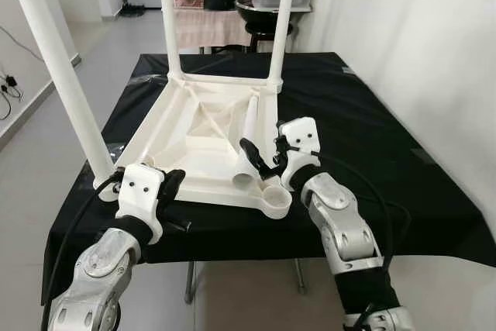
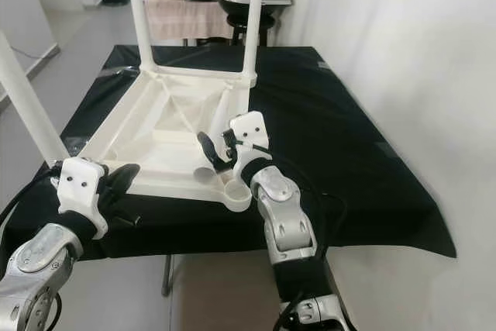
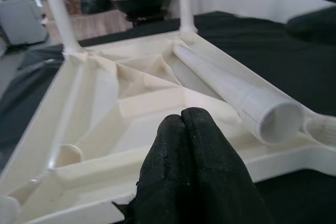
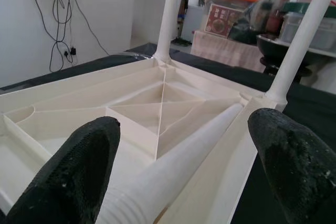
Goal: Building children table
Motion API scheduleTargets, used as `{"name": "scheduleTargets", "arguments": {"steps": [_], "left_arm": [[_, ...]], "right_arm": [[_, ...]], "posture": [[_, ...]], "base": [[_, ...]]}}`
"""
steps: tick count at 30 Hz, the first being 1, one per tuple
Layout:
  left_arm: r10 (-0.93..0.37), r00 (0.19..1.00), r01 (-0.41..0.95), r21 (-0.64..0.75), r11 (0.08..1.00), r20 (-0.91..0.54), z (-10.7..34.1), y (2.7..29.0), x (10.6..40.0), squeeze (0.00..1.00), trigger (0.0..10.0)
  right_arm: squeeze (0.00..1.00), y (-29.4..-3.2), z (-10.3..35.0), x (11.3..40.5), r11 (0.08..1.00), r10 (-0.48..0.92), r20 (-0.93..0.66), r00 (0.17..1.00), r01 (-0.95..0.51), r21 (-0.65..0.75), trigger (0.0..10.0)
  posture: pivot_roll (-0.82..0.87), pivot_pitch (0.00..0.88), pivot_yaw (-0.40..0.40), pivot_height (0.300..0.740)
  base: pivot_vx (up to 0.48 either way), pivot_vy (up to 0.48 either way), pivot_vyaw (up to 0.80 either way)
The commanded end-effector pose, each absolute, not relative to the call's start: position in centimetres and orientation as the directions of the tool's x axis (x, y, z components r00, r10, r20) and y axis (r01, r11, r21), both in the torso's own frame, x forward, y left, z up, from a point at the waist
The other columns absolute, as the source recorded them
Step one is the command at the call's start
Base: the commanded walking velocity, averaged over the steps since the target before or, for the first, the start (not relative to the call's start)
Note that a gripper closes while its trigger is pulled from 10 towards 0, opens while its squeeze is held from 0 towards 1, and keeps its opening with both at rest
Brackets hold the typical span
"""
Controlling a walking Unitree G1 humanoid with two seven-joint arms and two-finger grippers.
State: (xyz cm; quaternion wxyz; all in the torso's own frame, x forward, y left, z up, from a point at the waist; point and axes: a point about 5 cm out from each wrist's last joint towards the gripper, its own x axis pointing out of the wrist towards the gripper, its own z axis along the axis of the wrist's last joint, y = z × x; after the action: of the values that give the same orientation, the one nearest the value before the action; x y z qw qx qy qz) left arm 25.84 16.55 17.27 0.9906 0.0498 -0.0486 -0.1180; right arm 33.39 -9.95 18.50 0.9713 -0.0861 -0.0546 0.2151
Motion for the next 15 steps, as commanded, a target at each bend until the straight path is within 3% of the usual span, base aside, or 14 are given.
{"name": "scheduleTargets", "arguments": {"steps": [1, 15], "left_arm": [[-0.244, 0.966, 0.233, 0.118, 0.965, 0.083, 17.1, 16.8, 26.0, 0.0, 10.0], [-0.265, 0.96, 0.255, 0.117, 0.96, 0.084, 16.8, 16.5, 26.2, 0.0, 10.0]], "right_arm": [[0.0, -9.3, 18.6, 33.4, 0.888, 0.436, 0.075, 0.897, -0.415, -0.197, 10.0], [0.0, -8.9, 19.5, 34.3, 0.903, 0.416, 0.093, 0.904, -0.399, -0.161, 10.0]], "posture": [[-0.04, 0.0, 0.008, 0.74], [-0.04, 0.0, 0.008, 0.74]], "base": [[0.326, 0.0, 0.0], [0.326, 0.0, 0.0]]}}
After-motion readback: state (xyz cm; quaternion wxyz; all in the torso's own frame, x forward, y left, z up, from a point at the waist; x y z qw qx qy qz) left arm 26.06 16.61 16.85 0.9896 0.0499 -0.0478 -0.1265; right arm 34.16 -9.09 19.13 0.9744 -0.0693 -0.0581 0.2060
